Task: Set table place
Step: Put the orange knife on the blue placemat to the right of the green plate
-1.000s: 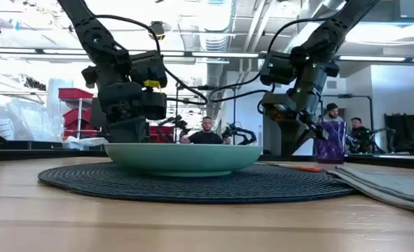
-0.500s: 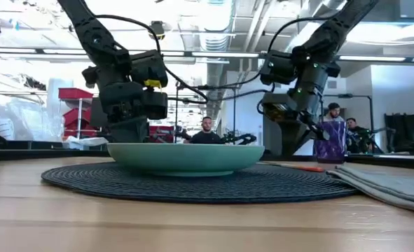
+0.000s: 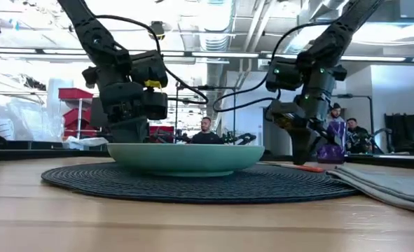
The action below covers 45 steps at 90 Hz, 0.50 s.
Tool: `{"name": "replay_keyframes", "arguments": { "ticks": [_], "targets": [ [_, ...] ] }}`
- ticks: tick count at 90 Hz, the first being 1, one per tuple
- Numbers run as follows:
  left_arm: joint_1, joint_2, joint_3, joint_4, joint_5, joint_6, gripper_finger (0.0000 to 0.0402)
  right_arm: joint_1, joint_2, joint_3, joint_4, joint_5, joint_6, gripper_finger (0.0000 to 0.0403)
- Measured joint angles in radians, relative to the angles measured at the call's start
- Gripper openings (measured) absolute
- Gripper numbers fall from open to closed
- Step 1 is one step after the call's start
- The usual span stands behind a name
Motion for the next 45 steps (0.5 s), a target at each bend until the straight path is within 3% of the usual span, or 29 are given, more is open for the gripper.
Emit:
{"name": "replay_keyframes", "arguments": {
  "ticks": [45],
  "targets": [
    [0.000,0.000,0.000,0.001,0.000,0.026,0.0000,-0.016,0.001,0.027,0.001,-0.004,-0.028,0.0000]
  ]
}}
